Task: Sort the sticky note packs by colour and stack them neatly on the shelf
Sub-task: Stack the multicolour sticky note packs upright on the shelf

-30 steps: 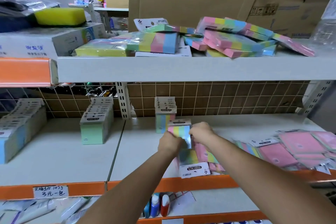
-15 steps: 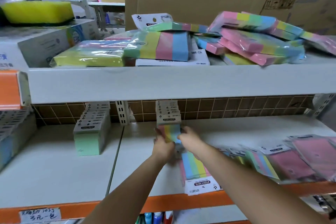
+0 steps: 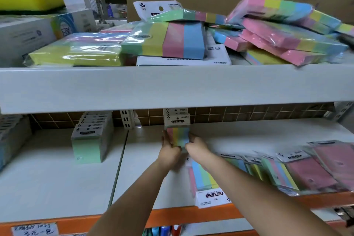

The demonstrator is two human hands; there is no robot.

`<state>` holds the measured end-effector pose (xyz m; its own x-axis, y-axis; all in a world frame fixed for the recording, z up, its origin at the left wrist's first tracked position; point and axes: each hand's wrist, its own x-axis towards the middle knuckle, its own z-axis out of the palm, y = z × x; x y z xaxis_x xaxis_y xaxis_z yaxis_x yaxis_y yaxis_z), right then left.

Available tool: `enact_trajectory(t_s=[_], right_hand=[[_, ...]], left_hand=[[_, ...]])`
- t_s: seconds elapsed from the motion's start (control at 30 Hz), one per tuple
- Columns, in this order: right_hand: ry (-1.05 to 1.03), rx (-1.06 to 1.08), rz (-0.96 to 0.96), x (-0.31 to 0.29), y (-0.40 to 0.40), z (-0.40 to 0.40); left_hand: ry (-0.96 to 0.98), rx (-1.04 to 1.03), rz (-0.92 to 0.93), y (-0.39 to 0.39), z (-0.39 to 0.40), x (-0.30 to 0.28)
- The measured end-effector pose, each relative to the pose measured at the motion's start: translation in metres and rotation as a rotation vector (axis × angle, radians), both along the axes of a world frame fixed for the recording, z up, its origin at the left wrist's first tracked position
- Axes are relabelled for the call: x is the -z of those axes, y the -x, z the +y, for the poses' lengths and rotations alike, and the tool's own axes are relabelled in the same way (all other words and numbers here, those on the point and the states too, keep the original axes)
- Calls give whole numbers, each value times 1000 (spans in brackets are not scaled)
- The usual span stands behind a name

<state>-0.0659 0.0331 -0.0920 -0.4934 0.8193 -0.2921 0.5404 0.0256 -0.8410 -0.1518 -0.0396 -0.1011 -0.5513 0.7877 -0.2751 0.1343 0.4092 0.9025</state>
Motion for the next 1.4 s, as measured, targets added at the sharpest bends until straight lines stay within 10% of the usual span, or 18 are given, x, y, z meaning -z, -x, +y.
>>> enact_trajectory(t_s=[0.87,1.4], right_hand=[[-119,-166,-155,-36,-27,7],[-223,-81,-592,-66,-143,10]], left_hand=[[132,-209,172,-23,-17,-20],[182,89,222,-134,-17,-41]])
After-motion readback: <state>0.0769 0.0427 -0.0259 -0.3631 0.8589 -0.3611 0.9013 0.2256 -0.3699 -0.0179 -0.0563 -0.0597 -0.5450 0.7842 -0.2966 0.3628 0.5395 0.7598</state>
